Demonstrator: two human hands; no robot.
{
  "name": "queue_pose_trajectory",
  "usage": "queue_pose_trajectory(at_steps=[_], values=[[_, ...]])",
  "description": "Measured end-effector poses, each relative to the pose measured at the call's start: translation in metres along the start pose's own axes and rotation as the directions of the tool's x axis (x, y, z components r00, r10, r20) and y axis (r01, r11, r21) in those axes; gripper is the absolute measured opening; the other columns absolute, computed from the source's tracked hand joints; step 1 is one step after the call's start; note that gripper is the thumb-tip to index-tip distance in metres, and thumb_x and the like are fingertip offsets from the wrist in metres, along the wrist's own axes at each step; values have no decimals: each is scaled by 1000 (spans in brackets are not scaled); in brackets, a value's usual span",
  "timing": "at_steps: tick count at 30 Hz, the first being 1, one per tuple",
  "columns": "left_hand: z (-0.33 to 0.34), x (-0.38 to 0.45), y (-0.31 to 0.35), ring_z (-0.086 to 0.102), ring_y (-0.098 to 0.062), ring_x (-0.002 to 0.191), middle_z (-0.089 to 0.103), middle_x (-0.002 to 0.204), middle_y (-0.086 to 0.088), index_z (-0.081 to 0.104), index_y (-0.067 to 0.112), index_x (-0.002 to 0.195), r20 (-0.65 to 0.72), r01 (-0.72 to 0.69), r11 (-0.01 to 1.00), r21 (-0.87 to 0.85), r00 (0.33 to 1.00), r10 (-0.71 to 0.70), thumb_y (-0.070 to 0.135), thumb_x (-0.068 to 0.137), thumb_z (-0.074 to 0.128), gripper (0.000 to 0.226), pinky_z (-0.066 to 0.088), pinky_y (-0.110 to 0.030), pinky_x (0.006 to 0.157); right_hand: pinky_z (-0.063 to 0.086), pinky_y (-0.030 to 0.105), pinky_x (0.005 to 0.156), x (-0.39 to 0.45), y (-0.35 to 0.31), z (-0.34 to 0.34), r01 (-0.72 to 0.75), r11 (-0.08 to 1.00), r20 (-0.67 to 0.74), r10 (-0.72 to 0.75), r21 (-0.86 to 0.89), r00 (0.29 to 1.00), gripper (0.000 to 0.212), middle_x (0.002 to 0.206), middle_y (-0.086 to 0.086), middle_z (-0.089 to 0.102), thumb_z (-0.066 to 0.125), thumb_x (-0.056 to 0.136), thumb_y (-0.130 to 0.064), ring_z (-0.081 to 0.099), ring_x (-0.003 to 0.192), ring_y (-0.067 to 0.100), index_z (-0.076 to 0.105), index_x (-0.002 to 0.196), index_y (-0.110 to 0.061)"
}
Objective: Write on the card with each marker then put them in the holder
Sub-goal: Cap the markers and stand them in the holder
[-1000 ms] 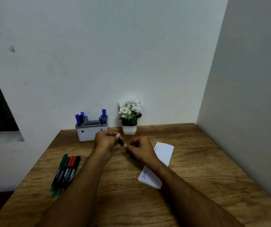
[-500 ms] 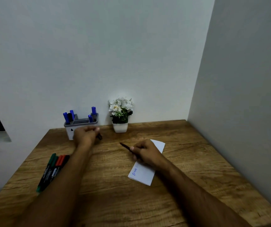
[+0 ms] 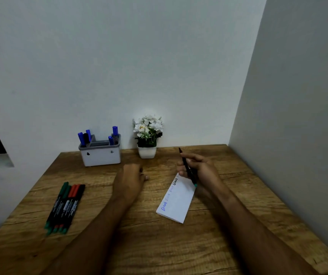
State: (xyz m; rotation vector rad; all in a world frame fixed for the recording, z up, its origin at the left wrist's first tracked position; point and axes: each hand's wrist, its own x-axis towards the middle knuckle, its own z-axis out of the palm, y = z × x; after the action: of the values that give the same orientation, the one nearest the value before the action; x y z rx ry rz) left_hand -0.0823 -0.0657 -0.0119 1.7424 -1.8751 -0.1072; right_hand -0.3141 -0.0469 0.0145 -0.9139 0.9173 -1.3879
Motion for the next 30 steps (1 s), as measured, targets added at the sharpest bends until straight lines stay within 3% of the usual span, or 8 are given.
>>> queue_pose_trajectory(at_steps=[3, 7, 10, 12, 15, 20, 24, 30], values=[[1, -4, 6, 66, -18, 90, 69, 95, 1, 69, 20, 95, -19, -144, 989, -27, 989, 144, 22, 88, 63, 9, 56, -35, 76, 65, 36, 75, 7, -1, -9, -10, 989, -5, 10, 147, 1000, 35, 110, 28, 75, 38, 105, 9, 77, 87, 32, 69, 119, 3], [5, -13, 20, 61, -17, 109, 66, 120, 0, 63, 16, 125, 97, -411, 905, -112, 901, 422, 3, 88, 54, 40, 49, -27, 89, 65, 30, 68, 10, -3, -18, 56, 996, -48, -53, 72, 997, 27, 112, 21, 77, 52, 99, 12, 77, 89, 28, 63, 121, -1], [7, -21, 28, 58, -17, 112, 65, 124, -3, 61, 12, 126, 194, -480, 855, -198, 836, 514, 11, 95, 51, 33, 47, -32, 92, 52, 25, 43, 13, -1, -21, 105, 993, -158, -113, -57, 981, 15, 97, 17, 78, 62, 98, 0, 66, 59, 20, 68, 112, 2], [10, -24, 27, 50, -11, 122, 59, 136, -1, 57, 12, 133, 259, -475, 852, -221, 813, 521, 21, 100, 49, 35, 41, -29, 103, 45, 24, 40, 17, 2, -25, 147, 983, -181, -165, -111, 970, 13, 85, 18, 72, 66, 99, -7, 58, 51, 18, 70, 105, 3], [18, -23, 22, 24, -2, 145, 32, 159, 7, 36, 21, 152, 380, -485, 855, -185, 767, 517, 33, 104, 42, 50, 18, -20, 119, 44, 27, 43, 22, 5, -29, 203, 940, -130, -246, -275, 961, 16, 81, 19, 73, 71, 97, -13, 58, 51, 18, 72, 96, 3], [23, -22, 21, 5, 4, 146, 15, 163, 8, 23, 24, 156, 418, -513, 843, -159, 739, 528, 32, 106, 34, 52, -3, -7, 109, 51, 30, 51, 31, 5, -30, 211, 829, -14, -255, -517, 967, 5, 80, 24, 74, 70, 91, 1, 64, 58, 23, 73, 88, 4], [24, -22, 20, 1, 6, 144, 12, 164, 9, 20, 24, 157, 416, -511, 842, -172, 737, 533, 31, 107, 33, 52, -9, -2, 103, 55, 33, 59, 37, 7, -28, 171, 773, 6, -211, -611, 978, 11, 81, 21, 77, 69, 90, 1, 69, 65, 24, 77, 83, -1], [22, -21, 21, -3, 10, 138, 10, 164, 9, 20, 23, 157, 423, -526, 831, -182, 721, 549, 29, 107, 34, 52, -14, 7, 94, 56, 21, 60, 48, 14, -33, 203, 660, 72, -220, -723, 973, 17, 77, -2, 77, 71, 80, 7, 71, 70, 5, 78, 81, -8]])
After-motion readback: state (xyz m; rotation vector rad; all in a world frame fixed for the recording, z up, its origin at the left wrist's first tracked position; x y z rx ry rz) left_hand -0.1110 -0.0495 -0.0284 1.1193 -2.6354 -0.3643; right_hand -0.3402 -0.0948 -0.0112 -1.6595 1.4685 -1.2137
